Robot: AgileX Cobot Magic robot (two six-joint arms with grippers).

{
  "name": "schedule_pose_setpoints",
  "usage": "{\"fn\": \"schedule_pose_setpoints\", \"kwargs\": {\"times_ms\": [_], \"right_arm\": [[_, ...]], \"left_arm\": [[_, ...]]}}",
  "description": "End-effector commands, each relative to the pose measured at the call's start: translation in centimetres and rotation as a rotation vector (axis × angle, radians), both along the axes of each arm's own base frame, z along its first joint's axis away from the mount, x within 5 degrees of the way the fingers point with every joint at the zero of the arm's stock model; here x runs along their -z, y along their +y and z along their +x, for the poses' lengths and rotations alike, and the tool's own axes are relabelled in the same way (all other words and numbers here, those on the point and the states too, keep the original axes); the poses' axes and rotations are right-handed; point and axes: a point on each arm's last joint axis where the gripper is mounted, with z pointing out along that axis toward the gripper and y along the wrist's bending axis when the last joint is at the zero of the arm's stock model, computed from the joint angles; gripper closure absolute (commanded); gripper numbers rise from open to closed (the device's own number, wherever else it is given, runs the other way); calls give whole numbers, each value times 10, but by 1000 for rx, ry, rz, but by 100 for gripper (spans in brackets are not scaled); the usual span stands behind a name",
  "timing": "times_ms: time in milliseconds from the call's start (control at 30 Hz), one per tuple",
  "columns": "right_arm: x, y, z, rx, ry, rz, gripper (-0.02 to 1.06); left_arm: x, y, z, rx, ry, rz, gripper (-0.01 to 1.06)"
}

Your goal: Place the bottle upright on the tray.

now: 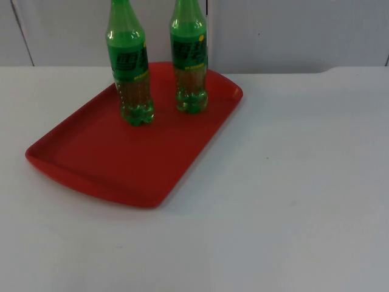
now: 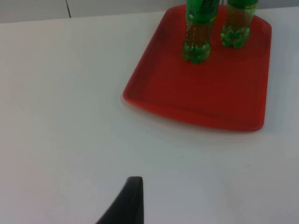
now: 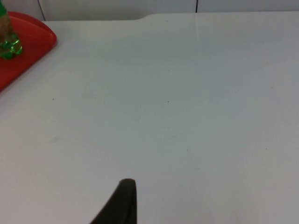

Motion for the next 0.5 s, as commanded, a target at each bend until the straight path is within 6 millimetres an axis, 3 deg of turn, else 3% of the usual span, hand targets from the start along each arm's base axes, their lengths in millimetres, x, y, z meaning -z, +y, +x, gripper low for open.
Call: {"fn": "schedule_pose_setpoints", "kwargs": {"times_ms": [0,467], "right_arm": [[0,0,0,4,-3,1,-1],[0,0,0,4,-3,1,-1]], "left_arm": [[1,0,0,3,3,-9,0],[1,0,0,3,3,-8,0]]}}
